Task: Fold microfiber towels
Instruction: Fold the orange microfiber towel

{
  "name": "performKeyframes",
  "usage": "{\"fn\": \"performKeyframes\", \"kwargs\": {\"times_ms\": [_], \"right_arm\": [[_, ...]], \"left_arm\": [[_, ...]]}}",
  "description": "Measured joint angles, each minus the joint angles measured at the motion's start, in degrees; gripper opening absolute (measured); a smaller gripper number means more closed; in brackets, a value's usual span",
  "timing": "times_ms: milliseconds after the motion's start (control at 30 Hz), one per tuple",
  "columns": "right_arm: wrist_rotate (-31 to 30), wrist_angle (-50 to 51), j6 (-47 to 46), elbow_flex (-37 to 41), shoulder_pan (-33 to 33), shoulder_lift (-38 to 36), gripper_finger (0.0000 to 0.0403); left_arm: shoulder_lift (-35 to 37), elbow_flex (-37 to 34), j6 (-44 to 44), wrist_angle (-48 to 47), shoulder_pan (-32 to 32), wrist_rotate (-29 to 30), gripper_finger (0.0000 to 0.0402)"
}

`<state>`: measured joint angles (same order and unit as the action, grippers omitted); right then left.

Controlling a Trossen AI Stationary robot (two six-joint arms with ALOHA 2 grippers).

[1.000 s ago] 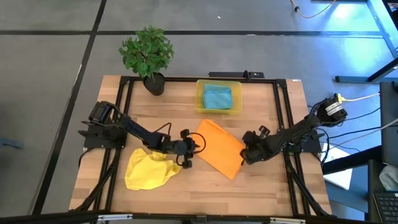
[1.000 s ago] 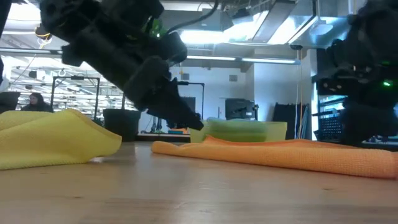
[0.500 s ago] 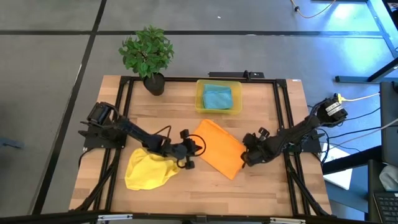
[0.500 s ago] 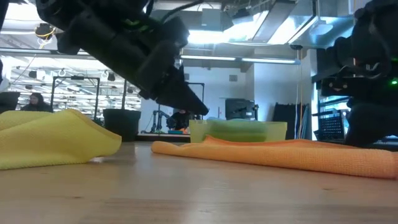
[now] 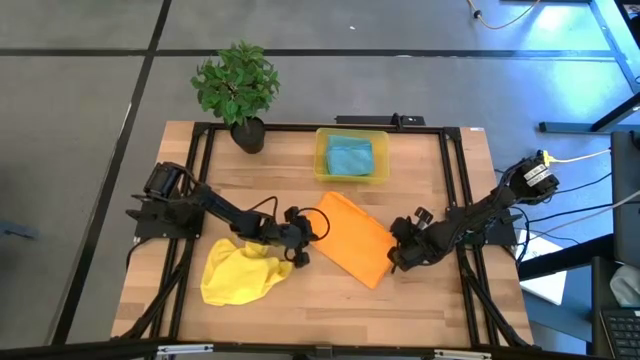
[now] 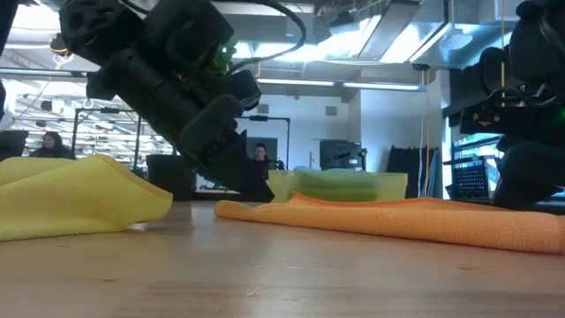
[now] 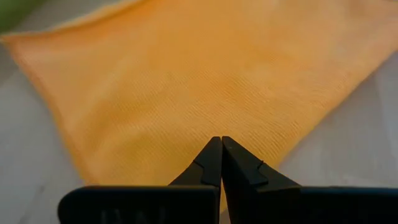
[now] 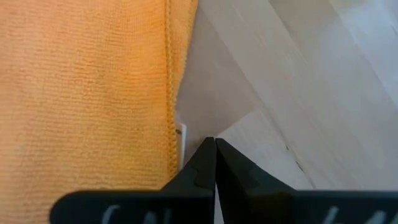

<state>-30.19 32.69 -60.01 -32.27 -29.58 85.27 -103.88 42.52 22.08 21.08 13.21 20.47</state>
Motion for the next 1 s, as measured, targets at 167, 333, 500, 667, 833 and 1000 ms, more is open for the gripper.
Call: {"fn": "performKeyframes", "kwargs": {"times_ms": [167,333,500,667,833,1000], "right_arm": [[0.01,-1.87,-0.4,1.51,-0.04,-0.2,0.0003],[0.26,-3.84,-1.34,3.23,-0.42,-0.37,0.0005],[1.04,-3.72,-1.03,1.78,-0.59,-0.15,0.0005],[4.38,-4.36,-2.41,-0.35,-0.52,0.02,0.0005],[9.15,-10.88,-1.99,-1.11,-1.97,0.06,0.0005],[12.68,-20.63,-0.2,-1.22,-3.61,2.17,0.0005]], "left_arm": [[0.0,0.0,2.82,-3.79,-0.81,-0.48,0.0002],[0.07,0.06,4.07,-8.1,-1.32,1.28,0.0003],[0.07,0.07,4.7,-8.46,-2.58,2.89,0.0001],[0.07,0.04,4.23,-8.63,-4.0,3.35,0.0009],[0.07,0.03,1.43,-8.54,-4.93,3.34,0.0028],[0.07,0.0,1.02,-8.3,-6.1,2.46,0.0049]]}}
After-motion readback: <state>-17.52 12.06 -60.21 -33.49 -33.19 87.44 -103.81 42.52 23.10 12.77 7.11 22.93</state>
